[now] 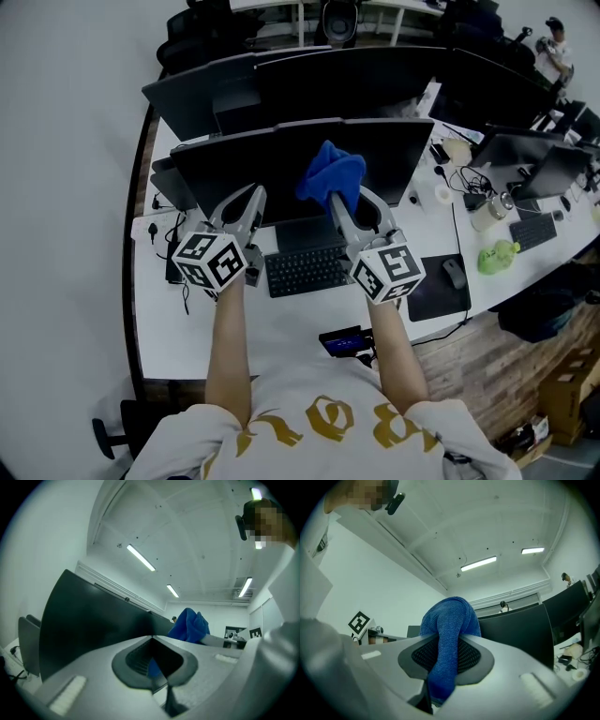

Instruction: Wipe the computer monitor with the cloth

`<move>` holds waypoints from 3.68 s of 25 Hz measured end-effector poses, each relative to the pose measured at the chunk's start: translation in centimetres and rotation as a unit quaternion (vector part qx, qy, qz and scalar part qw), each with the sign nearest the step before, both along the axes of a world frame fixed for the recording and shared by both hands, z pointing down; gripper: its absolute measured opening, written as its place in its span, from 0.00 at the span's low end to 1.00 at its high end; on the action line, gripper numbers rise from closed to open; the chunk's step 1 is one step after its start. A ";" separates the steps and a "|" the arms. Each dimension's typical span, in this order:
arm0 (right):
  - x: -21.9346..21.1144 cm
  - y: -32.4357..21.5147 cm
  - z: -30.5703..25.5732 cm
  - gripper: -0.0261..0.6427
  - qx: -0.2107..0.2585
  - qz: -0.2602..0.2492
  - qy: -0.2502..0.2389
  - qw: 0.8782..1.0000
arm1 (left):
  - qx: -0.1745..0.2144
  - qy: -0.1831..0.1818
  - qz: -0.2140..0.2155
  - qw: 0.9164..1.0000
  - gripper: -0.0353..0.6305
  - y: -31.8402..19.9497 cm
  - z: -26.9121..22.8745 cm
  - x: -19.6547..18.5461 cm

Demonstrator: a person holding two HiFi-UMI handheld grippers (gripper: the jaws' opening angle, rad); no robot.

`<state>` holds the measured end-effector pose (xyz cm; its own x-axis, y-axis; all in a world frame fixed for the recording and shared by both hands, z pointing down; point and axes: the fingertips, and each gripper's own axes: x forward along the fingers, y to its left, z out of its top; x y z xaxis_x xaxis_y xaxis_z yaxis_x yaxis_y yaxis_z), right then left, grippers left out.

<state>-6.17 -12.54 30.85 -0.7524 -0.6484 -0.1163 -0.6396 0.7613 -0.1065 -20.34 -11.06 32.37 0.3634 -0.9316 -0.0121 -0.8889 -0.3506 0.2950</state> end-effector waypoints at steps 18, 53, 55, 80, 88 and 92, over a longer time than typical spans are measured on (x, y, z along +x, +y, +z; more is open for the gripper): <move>-2.8 -5.2 -8.3 0.20 0.059 0.021 -0.017 0.998 | 0.044 -0.032 0.014 0.998 0.05 -4.7 -5.1 -1.3; -10.3 -10.2 -6.7 0.20 0.045 0.112 0.191 0.974 | 0.074 0.025 0.093 0.993 0.05 -4.8 -4.2 -2.1; -10.3 -10.2 -6.6 0.20 0.057 0.119 0.196 0.972 | 0.067 0.023 0.094 0.993 0.05 -5.1 -4.0 -1.6; -5.9 -12.2 -6.5 0.20 0.053 0.089 0.216 0.971 | 0.045 -0.015 0.042 0.998 0.05 -6.2 -3.9 3.7; -3.6 -13.1 -6.2 0.20 0.061 0.109 0.228 0.966 | 0.040 -0.021 0.049 0.998 0.05 -6.7 -3.7 5.3; -2.6 -13.6 -6.1 0.20 0.062 0.112 0.224 0.966 | 0.037 -0.025 0.050 0.998 0.05 -7.0 -3.4 5.9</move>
<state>-8.76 -26.14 24.74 -0.5882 -0.8025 0.1004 -0.7505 0.5878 0.3019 -14.40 -18.10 28.93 0.4565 -0.8878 -0.0588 -0.8611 -0.4574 0.2220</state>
